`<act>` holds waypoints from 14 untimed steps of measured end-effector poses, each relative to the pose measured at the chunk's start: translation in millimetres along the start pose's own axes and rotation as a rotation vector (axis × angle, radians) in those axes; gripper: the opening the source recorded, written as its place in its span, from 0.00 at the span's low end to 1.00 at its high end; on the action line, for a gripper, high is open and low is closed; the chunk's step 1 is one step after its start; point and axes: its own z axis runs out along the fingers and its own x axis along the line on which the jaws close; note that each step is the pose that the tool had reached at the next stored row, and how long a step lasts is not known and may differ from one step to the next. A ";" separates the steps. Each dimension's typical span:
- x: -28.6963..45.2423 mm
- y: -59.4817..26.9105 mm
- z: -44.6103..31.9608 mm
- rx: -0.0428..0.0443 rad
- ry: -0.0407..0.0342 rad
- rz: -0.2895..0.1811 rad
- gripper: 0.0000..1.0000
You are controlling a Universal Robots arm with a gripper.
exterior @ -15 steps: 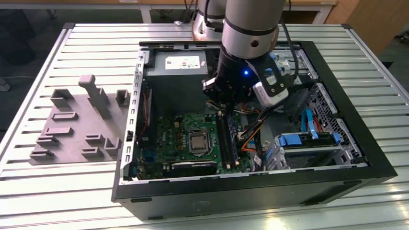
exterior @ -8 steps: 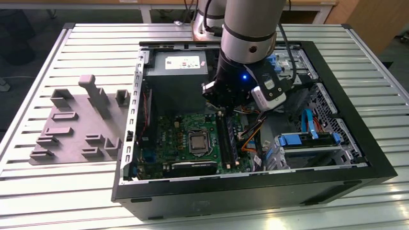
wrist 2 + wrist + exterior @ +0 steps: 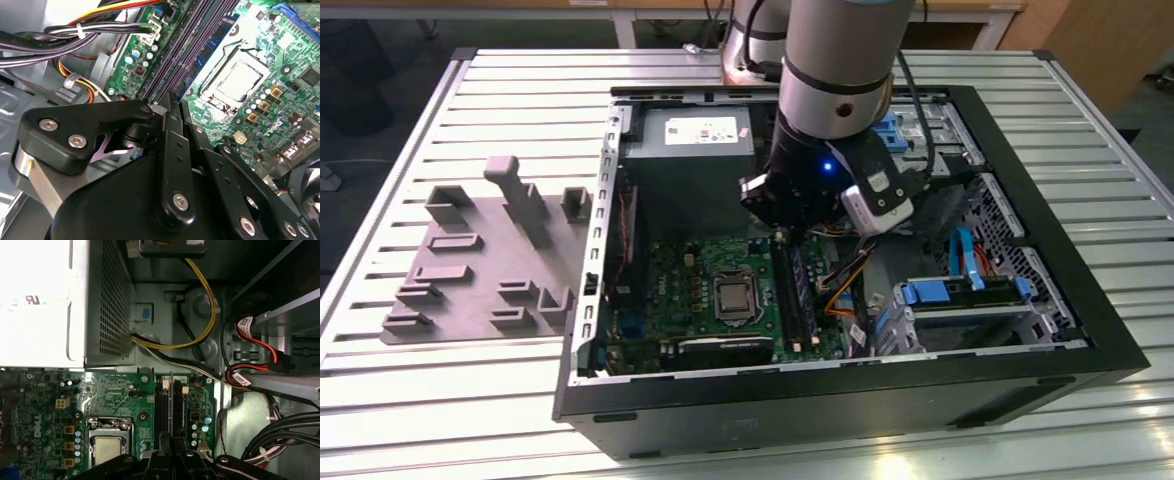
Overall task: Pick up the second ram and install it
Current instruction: 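Insert the second ram into the second slot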
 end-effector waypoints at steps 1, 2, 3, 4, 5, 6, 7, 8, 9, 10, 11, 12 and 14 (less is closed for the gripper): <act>0.0 -0.4 0.8 0.0001 0.0000 0.000 0.14; -0.1 -0.8 1.4 0.0001 0.0001 0.001 0.14; -0.1 -1.1 2.1 -0.0001 0.0000 0.001 0.14; -0.1 -1.5 2.6 -0.0002 0.0000 0.002 0.14; -0.1 -1.8 3.1 -0.0003 -0.0001 0.004 0.14; 0.0 -1.9 3.8 -0.0004 -0.0002 0.007 0.14; 0.1 -2.0 4.7 -0.0003 -0.0002 0.010 0.14; 0.3 -2.0 5.8 -0.0002 -0.0003 0.013 0.14; 0.4 -2.0 7.0 -0.0002 -0.0003 0.014 0.14; 0.5 -2.1 8.6 -0.0002 -0.0001 0.014 0.14; 0.6 -2.1 10.2 -0.0002 0.0004 0.015 0.14; 0.6 -2.2 11.9 -0.0002 0.0009 0.015 0.14; 0.7 -2.6 14.7 -0.0002 0.0022 0.015 0.14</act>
